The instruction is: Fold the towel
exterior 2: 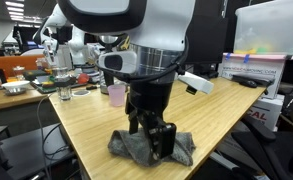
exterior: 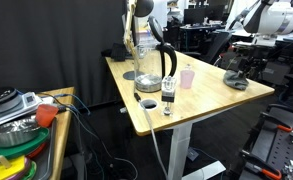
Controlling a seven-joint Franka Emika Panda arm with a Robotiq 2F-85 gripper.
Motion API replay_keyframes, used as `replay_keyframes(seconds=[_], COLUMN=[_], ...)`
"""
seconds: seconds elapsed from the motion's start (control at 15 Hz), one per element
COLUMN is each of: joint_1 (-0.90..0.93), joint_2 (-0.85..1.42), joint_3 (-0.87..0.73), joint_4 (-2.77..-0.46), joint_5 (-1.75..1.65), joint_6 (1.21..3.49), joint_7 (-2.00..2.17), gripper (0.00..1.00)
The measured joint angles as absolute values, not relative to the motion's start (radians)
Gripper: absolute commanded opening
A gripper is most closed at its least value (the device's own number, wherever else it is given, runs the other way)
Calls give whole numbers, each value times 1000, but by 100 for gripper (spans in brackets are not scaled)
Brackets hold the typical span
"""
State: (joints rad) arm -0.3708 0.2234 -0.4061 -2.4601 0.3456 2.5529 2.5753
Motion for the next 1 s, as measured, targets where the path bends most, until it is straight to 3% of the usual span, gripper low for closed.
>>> replay_keyframes(seconds=[0.53, 0.67, 0.8, 1.0], joint_1=[-364, -358, -350, -336], joint_2=[322, 336, 343, 346], joint_3=[-438, -444, -444, -444], joint_4=[-2404, -2396, -2389, -2381], joint_5=[391, 408, 417, 424], joint_6=[2553, 2553, 2552, 2552], joint_7=[2605, 2605, 2605, 2605], gripper=[100, 96, 71, 51])
